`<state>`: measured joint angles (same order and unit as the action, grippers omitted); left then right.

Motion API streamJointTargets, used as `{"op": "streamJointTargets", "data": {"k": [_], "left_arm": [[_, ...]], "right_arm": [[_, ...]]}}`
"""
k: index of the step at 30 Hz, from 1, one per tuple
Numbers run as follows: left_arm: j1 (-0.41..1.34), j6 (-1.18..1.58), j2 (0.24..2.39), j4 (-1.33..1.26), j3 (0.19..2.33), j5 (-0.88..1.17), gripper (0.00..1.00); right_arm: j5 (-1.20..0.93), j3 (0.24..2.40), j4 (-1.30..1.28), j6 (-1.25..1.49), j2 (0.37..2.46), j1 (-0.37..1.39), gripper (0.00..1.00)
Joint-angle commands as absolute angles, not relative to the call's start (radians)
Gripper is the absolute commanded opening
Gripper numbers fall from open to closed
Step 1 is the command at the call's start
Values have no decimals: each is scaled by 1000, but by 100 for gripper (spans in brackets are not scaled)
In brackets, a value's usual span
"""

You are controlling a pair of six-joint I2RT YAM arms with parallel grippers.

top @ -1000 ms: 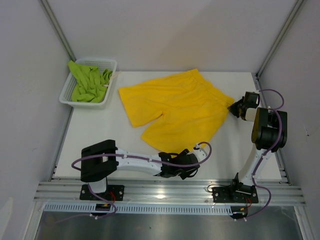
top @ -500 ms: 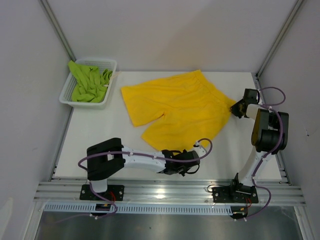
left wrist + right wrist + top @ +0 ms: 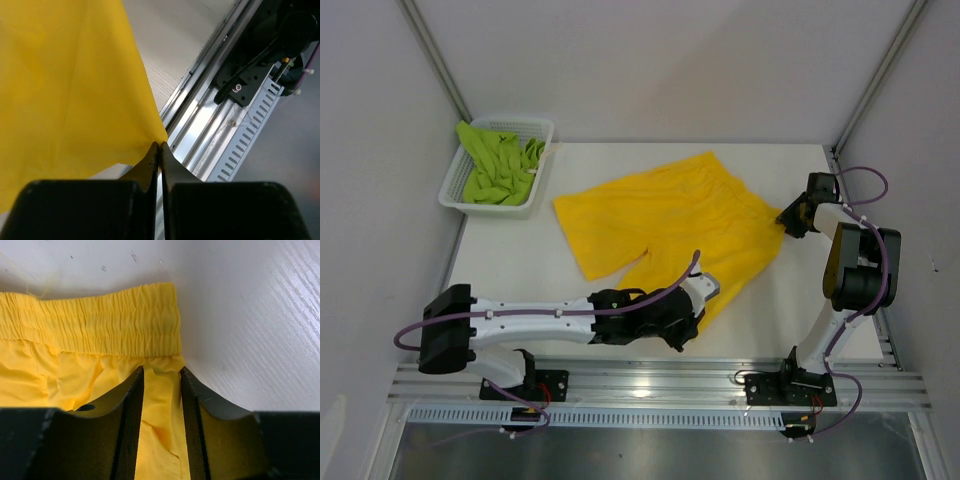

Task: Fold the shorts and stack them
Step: Fold the shorts

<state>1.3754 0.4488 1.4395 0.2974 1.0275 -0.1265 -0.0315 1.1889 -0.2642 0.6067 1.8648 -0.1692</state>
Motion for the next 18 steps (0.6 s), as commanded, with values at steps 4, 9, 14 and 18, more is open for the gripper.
{"op": "streamJointTargets", "data": {"k": [4, 9, 14, 18], "left_arm": [[1319, 531, 1385, 353, 979, -97, 0], [1316, 535, 1408, 336, 976, -98, 0], [1315, 535, 1436, 324, 979, -86, 0], [1315, 537, 1424, 327, 973, -78, 0]], "right_arm": [[-54, 1190, -252, 584, 1859, -181, 38], [-51, 1166, -241, 577, 1873, -184, 38], [-49, 1155, -204, 569, 1885, -201, 47], [-63, 1161, -169, 574, 1923, -201, 47]]}}
